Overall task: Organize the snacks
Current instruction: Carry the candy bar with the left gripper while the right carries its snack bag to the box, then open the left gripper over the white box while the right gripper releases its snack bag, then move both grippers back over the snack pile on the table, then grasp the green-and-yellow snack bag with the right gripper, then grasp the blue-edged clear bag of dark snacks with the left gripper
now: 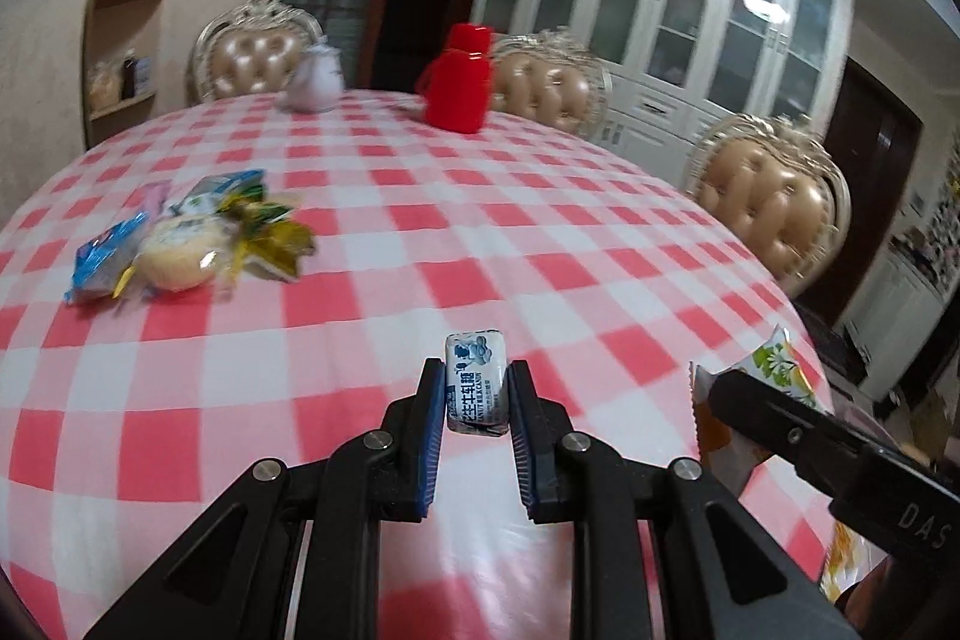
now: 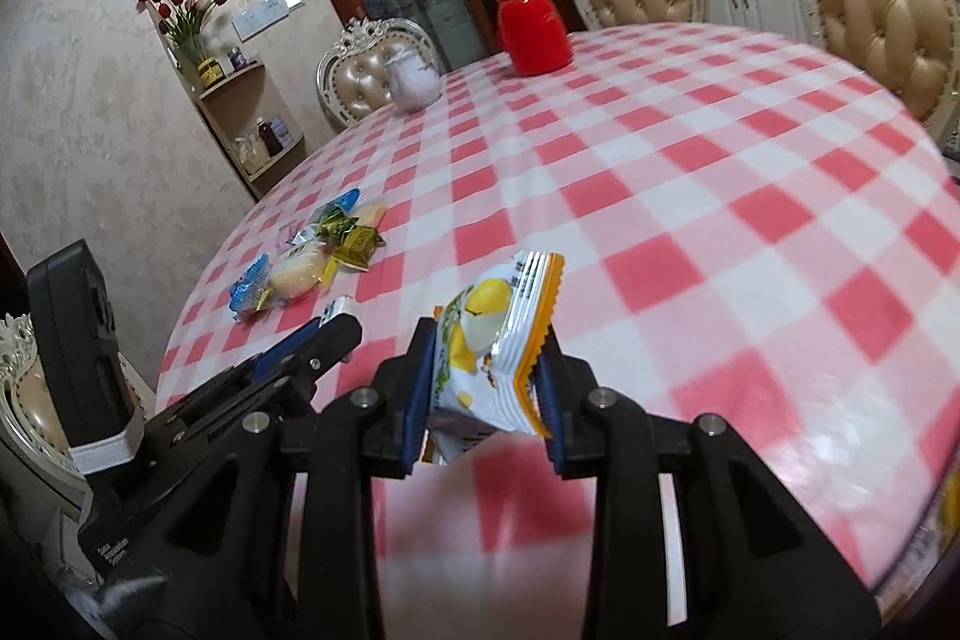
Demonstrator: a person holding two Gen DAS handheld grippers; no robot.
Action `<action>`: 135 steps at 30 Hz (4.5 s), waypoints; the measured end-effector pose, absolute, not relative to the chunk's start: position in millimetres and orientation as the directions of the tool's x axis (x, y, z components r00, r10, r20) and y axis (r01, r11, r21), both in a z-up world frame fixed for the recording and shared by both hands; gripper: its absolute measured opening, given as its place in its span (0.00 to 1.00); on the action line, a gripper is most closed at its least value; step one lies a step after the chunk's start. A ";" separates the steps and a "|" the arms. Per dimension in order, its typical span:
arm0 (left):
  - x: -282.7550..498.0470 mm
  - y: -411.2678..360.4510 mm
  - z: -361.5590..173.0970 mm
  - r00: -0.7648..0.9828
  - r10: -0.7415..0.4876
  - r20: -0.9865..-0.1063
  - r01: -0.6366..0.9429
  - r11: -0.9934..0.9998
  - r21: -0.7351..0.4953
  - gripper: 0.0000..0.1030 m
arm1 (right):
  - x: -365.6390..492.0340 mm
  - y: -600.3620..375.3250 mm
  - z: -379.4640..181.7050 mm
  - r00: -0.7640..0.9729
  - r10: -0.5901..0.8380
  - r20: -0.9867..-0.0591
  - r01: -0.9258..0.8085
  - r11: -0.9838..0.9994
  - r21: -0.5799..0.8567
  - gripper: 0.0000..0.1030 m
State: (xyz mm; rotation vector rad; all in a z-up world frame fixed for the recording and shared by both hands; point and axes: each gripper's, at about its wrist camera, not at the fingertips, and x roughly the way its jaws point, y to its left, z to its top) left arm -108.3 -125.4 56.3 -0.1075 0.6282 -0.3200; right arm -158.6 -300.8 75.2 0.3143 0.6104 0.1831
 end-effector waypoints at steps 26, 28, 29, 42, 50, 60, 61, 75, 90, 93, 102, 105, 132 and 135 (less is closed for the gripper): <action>-214.9 -288.9 62.4 0.611 -0.556 -0.563 0.647 0.761 -0.050 0.21 | -274.8 -470.0 75.7 0.814 -0.072 -0.576 0.234 0.948 0.213 0.34; -222.8 -306.6 60.2 0.575 -0.580 -0.578 0.685 0.727 -0.047 0.21 | -278.4 -481.0 75.5 0.800 -0.112 -0.589 0.265 0.948 0.179 0.34; -226.8 -316.7 60.1 0.541 -0.601 -0.588 0.712 0.699 -0.060 0.21 | -279.9 -485.1 75.5 0.793 -0.134 -0.595 0.277 0.948 0.156 0.34; -267.9 -399.7 31.9 0.273 -0.685 -0.675 0.864 0.483 -0.141 0.21 | -307.1 -559.5 63.1 0.654 -0.368 -0.661 0.474 0.880 -0.021 0.34; -275.6 -387.5 34.7 0.165 -0.790 -0.591 0.897 0.370 -0.243 0.74 | -316.1 -564.4 73.4 0.599 -0.472 -0.647 0.570 0.819 -0.070 0.74; -194.1 -257.0 49.2 0.581 -0.633 -0.512 0.679 0.723 -0.124 0.77 | -273.8 -438.4 86.5 0.817 -0.184 -0.547 0.262 0.963 0.069 0.75; -183.6 -232.9 50.4 0.639 -0.589 -0.496 0.628 0.771 -0.107 0.77 | -266.3 -420.4 85.3 0.829 -0.125 -0.545 0.203 0.975 0.085 0.75; -27.9 64.3 61.0 0.869 -0.080 -0.488 -0.111 0.930 -0.351 0.88 | -91.7 -241.0 38.7 0.709 0.281 -0.646 -0.179 0.959 0.220 0.79; 23.9 156.8 32.8 0.821 0.115 -0.559 -0.371 0.851 -0.371 0.88 | 84.3 -122.5 27.3 0.621 0.383 -0.684 -0.213 0.922 0.322 0.76; 21.0 144.7 37.3 0.829 0.114 -0.548 -0.343 0.877 -0.336 0.88 | 98.6 -107.5 19.3 0.609 0.321 -0.725 -0.199 0.947 0.252 0.62; 21.5 133.1 36.9 0.818 0.075 -0.571 -0.297 0.905 -0.305 0.88 | 82.0 -94.2 20.1 0.623 0.270 -0.734 -0.299 0.950 0.095 0.37; 21.6 132.7 34.2 0.809 0.084 -0.582 -0.305 0.906 -0.294 0.88 | 71.5 -106.8 21.6 0.629 0.277 -0.726 -0.296 0.949 0.106 0.36; 51.6 108.4 21.3 0.708 -0.090 -0.700 -0.175 0.938 -0.298 0.88 | 47.5 -163.5 37.6 0.631 0.431 -0.645 -0.266 0.901 0.341 0.36; 53.5 115.9 16.4 0.689 -0.034 -0.724 -0.220 0.942 -0.253 0.72 | 48.3 -163.8 36.7 0.627 0.433 -0.647 -0.265 0.900 0.345 0.36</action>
